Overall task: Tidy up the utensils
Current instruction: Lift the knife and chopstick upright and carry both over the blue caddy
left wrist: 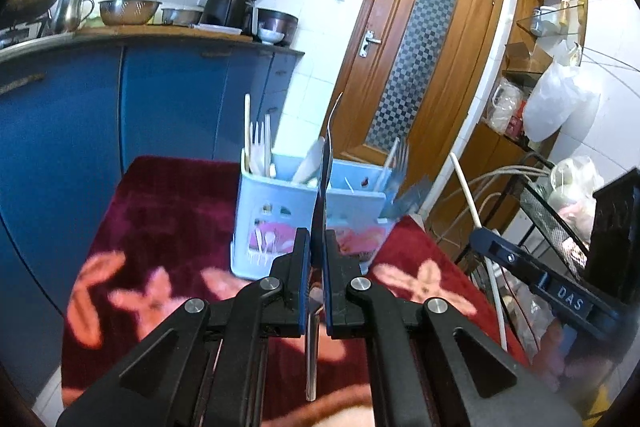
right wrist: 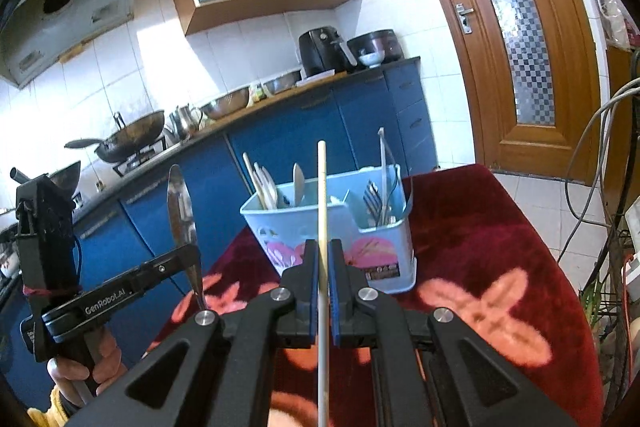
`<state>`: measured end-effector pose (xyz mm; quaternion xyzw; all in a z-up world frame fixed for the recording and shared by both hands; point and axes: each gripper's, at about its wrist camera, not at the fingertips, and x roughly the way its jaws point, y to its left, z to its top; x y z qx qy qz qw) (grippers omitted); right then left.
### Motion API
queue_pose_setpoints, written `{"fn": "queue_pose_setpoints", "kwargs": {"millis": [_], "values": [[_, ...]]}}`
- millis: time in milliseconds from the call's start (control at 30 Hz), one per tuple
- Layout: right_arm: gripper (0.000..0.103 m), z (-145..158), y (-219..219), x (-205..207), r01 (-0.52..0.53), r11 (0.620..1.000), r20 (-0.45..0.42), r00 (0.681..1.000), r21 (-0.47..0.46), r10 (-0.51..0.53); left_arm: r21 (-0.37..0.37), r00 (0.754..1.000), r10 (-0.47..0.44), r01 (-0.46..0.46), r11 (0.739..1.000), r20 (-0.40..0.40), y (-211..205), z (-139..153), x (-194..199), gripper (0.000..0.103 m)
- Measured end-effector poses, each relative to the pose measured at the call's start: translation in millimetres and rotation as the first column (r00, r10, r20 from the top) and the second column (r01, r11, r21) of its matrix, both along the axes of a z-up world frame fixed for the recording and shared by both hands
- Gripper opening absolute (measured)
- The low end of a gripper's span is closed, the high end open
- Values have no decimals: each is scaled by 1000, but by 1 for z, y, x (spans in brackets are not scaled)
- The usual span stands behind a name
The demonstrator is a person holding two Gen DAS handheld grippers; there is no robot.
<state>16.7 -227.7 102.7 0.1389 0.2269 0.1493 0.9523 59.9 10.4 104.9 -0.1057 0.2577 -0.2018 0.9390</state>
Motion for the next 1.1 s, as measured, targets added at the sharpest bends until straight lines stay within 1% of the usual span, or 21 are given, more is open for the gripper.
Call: {"fn": "queue_pose_setpoints", "kwargs": {"millis": [367, 567, 667, 833, 967, 1100], "values": [[6, 6, -11, 18, 17, 999, 29, 999, 38, -18, 8, 992, 59, -61, 998, 113, -8, 45, 35, 4], [6, 14, -15, 31, 18, 998, 71, 997, 58, -22, 3, 978, 95, -97, 995, 188, -12, 73, 62, 4], [6, 18, -18, 41, 21, 997, 93, 995, 74, -28, 6, 969, 116, -120, 993, 218, -14, 82, 76, 4], [6, 22, -20, 64, 26, 994, 132, 990, 105, -40, 10, 960, 131, -138, 990, 248, -17, 85, 98, 4], [6, 26, -17, 84, 36, 992, 185, 981, 124, -58, 16, 951, 144, -154, 988, 274, -20, 80, 110, 4], [6, 27, -11, 105, 52, 988, 216, 973, 143, -83, 24, 943, 156, -170, 985, 292, -21, 73, 118, 4]]}}
